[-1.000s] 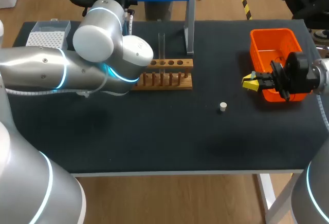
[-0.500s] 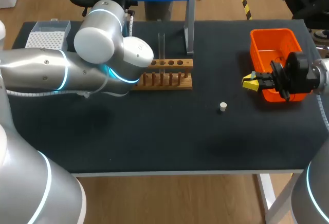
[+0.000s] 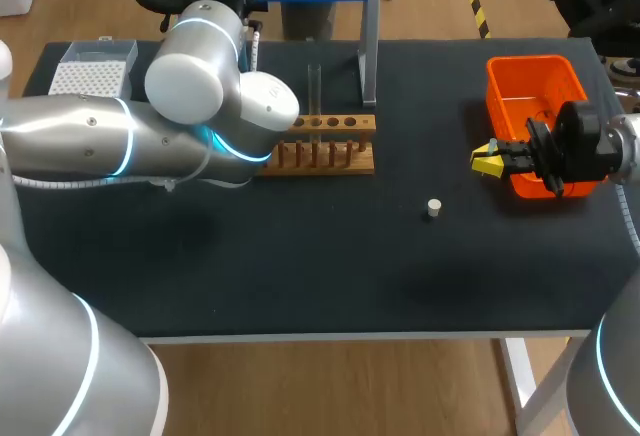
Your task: Invert the test tube, pick up the pipette, mount the tip to pipette, aspirate from beaker and dispense into the tube, eject the tip, return the pipette, and cap with the stopper.
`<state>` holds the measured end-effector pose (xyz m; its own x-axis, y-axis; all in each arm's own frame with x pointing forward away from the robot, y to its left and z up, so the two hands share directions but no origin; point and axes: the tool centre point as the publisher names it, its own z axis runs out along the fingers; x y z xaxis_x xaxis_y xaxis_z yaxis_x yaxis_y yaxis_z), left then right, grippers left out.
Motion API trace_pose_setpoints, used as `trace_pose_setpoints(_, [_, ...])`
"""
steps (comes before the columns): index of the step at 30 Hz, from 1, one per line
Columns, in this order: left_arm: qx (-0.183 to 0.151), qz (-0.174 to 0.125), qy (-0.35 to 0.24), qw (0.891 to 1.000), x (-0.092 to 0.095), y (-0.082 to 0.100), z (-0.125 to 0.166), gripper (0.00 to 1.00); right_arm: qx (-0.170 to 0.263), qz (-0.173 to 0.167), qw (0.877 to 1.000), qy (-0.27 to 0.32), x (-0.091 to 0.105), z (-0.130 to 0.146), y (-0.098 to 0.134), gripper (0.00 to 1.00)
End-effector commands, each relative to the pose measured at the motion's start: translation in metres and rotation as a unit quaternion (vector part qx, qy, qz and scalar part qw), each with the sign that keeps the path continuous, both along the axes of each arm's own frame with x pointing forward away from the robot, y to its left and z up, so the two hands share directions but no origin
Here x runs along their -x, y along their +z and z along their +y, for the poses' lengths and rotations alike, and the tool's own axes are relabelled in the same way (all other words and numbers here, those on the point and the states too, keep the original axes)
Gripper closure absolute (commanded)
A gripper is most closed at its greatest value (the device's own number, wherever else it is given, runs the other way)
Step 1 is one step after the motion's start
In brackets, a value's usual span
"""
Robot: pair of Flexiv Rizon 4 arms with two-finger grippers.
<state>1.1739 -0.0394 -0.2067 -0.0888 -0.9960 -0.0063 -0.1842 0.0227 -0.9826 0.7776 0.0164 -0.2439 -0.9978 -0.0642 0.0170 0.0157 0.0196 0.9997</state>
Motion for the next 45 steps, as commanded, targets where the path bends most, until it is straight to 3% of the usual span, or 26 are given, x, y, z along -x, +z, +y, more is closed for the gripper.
trace_pose_setpoints(1, [0.001, -0.003, 0.002, 1.000, -0.004, -0.004, -0.003, 0.95, 0.000, 0.000, 1.000, -0.001, 0.001, -0.001, 0.000, 1.00])
trace_pose_setpoints(2, [0.001, -0.003, 0.002, 1.000, -0.004, -0.004, -0.003, 1.00, 0.000, 0.000, 1.000, -0.001, 0.001, -0.001, 0.000, 1.00])
trace_pose_setpoints(10, [0.000, -0.005, 0.003, 1.000, -0.002, 0.000, -0.004, 1.00, 0.000, 0.000, 1.000, -0.001, 0.001, -0.001, 0.000, 1.00])
trace_pose_setpoints(26, [-0.015, -0.034, 0.003, 0.999, -0.002, 0.035, -0.004, 1.00, 0.000, 0.000, 1.000, -0.001, 0.001, -0.001, 0.000, 1.00])
trace_pose_setpoints(36, [-0.007, -0.046, -0.008, 0.999, 0.017, 0.042, -0.006, 1.00, 0.000, 0.000, 1.000, -0.001, 0.001, -0.001, 0.000, 1.00])
trace_pose_setpoints(45, [0.006, -0.057, -0.080, 0.995, 0.037, 0.052, -0.002, 1.00, 0.000, 0.000, 1.000, -0.001, 0.001, -0.001, 0.000, 1.00])
